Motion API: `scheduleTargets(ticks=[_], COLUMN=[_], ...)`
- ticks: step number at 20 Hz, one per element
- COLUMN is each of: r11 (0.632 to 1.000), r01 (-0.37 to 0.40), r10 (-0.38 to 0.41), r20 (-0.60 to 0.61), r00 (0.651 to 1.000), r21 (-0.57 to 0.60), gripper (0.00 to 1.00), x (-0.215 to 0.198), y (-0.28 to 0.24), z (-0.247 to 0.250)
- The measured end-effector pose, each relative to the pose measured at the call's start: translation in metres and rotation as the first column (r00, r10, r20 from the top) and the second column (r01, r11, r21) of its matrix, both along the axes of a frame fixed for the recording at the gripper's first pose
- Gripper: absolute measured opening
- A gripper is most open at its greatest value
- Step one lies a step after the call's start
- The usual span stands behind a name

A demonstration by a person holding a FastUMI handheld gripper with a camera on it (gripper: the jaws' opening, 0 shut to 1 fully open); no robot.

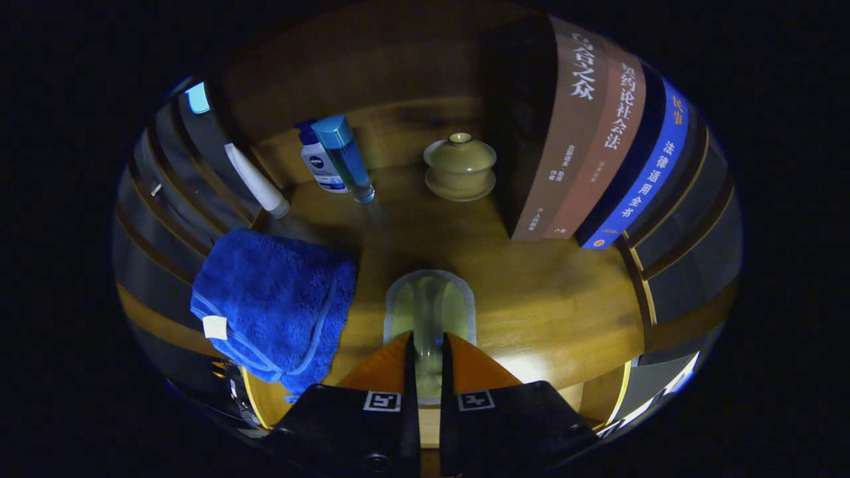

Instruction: Pull open the drawer, take out the items inside it, and place them on the countertop above the cabinet.

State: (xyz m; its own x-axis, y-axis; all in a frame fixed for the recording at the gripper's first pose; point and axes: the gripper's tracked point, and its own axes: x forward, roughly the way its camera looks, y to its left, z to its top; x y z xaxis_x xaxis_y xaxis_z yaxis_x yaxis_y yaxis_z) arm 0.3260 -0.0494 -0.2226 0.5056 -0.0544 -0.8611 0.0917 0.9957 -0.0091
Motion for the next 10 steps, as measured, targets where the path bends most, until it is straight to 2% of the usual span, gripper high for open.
scheduleTargets(ticks=[5,6,10], r11=[1.0,1.0,1.0], r01=[-0.019,-0.013,-0.012], r10=[0.018,0.013,0.009], r20=[-0.013,-0.006,0.098], r00=[1.0,1.0,0.995], r21=[-0.024,-0.013,0.025], gripper=[0.21,0.25,0.75], x=[0.0,0.0,0.005], y=[0.005,0.007,0.015], z=[-0.003,-0.002,0.016])
